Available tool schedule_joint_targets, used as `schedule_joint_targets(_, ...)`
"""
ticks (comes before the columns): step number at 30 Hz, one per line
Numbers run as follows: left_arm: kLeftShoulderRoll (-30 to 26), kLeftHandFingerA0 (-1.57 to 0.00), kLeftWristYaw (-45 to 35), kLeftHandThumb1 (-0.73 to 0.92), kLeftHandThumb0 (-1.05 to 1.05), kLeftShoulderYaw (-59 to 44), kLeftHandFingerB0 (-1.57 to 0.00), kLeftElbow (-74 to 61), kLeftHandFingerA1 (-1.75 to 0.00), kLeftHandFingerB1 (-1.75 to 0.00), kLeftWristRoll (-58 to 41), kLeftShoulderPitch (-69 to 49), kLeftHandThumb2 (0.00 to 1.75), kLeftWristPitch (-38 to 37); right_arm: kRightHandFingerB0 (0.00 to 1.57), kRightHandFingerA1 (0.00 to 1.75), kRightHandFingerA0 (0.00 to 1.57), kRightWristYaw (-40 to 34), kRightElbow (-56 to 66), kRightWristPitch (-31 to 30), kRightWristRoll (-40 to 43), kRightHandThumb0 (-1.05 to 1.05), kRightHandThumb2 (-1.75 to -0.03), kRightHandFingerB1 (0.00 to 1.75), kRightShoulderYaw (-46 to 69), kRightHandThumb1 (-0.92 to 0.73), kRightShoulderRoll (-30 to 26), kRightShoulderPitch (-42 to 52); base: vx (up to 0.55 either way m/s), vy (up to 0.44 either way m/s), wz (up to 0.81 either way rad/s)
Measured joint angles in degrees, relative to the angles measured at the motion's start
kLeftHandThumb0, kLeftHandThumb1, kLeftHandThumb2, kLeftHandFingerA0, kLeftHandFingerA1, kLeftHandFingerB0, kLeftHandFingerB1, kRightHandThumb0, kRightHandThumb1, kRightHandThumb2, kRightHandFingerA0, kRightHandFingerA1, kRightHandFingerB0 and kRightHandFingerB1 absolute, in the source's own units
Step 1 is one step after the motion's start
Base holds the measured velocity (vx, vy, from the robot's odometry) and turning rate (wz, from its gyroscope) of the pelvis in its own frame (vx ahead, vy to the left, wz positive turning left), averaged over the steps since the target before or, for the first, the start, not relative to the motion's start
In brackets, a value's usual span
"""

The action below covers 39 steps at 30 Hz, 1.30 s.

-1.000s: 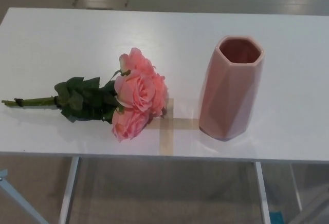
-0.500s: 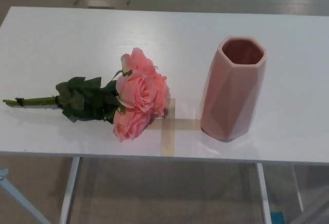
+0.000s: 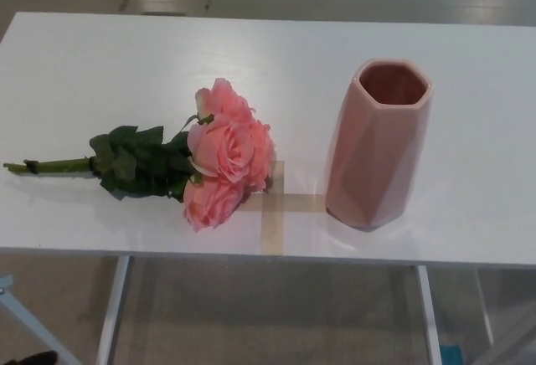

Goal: Use the left hand to pick up the rose and then lift and insert it into the pink vase.

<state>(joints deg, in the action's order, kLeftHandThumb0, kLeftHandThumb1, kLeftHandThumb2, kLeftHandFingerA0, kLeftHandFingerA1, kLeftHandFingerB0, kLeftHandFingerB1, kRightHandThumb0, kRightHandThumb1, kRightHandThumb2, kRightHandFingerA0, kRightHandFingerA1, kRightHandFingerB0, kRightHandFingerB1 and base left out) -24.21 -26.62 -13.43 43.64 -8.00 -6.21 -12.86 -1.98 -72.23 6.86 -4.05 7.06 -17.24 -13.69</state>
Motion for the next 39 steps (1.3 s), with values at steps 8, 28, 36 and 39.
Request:
schedule_joint_targets(8, -3.03, -0.25, -8.53, 0.39, -0.53, 6.23, -0.31, -16.27, -0.40, -0.39, -2.01, -6.94, 0.65, 1.04, 0.60, 0.51, 0.73, -0.11, 0.00, 0.01, 0.02, -0.25, -0.55, 0.45, -0.17, -0.52, 0.00, 0.01, 0.00, 0.000, 0.00)
schedule_joint_targets(28, -11.26, -0.05, -18.07, 0.37, -0.55, 11.02, -0.13, -61.11, -0.27, -0.36, -9.97, -24.40, 0.68, 2.76, 0.59, 0.50, 0.71, -0.39, 0.02, 0.04, 0.01, -0.24, -0.55, 0.45, -0.34, -0.52, -0.05, -0.01, 0.00, 0.000, 0.00)
schedule_joint_targets(36, -8.14, -0.06, -15.29, 0.35, -0.50, 5.04, -0.11, -81.55, -0.29, -0.33, -12.92, -23.35, 0.65, 2.33, 0.59, 0.50, 0.71, -0.42, 0.00, 0.07, 0.00, -0.24, -0.55, 0.45, -0.57, -0.52, -0.11, 0.00, 0.00, 0.000, 0.00)
schedule_joint_targets(39, -5.98, -0.09, -12.25, 0.43, -0.35, 1.81, -0.14, -87.21, -0.26, -0.28, -12.45, -17.27, 0.55, 2.33, 0.60, 0.50, 0.71, -0.45, -0.14, 0.11, -0.01, -0.24, -0.55, 0.45, -0.67, -0.52, -0.33, 0.07, 0.00, 0.000, 0.00)
